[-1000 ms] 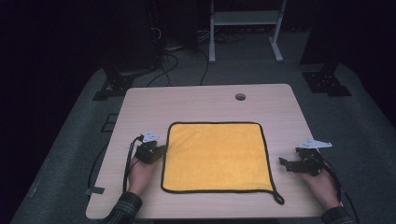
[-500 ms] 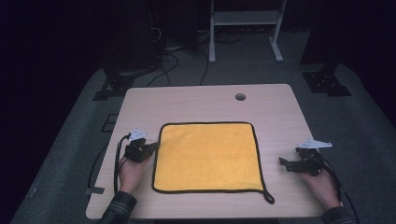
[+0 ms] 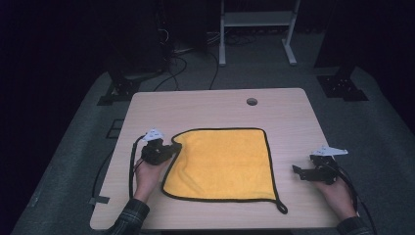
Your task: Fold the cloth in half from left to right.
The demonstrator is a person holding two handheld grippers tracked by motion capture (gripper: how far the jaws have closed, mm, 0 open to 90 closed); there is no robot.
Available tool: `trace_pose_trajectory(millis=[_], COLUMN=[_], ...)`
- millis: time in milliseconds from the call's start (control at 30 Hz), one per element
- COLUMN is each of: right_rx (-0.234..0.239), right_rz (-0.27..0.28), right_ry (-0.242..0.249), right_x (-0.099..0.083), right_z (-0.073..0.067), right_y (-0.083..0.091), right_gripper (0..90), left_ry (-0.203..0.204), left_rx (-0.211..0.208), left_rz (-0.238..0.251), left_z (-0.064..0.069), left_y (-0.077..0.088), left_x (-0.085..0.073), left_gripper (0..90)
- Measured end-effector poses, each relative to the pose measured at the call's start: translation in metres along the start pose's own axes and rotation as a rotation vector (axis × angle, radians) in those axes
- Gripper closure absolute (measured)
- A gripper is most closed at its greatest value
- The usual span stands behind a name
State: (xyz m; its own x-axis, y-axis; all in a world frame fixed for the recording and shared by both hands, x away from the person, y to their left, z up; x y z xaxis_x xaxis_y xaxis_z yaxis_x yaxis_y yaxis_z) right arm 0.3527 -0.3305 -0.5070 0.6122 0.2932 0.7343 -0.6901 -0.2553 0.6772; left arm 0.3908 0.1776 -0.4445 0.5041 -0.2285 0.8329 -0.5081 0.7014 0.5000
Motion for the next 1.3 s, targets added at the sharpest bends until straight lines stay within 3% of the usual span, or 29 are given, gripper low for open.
trace_pose_trajectory(millis=[633,1300], right_rx=[0.0,0.0], right_rz=[0.0,0.0], right_ry=[0.0,0.0], right_x=[0.0,0.0], right_z=[0.0,0.0], right_y=[0.0,0.0], right_gripper=[13.0,13.0], left_ry=[-0.047,-0.086], left_rx=[-0.169,-0.279], left_rz=[-0.01,-0.031], left_z=[0.045,0.082], left_y=[-0.056,-0.107], left_x=[0.028,0.046], left_gripper=[88.0,88.3])
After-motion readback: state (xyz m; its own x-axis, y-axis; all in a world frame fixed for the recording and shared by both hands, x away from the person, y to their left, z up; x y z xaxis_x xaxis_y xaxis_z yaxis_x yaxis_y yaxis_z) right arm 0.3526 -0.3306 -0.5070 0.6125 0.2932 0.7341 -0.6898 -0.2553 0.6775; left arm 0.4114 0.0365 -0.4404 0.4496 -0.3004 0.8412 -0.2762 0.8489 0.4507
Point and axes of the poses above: each handheld gripper's, and its own axes: y roughly backward along the jaws, x roughly out of its top, z roughly to its right, the point moved 3 cm from there along -y, roughly forward along the jaws, and after that the axes turned 5 degrees about -x, right-handed, at the moved point
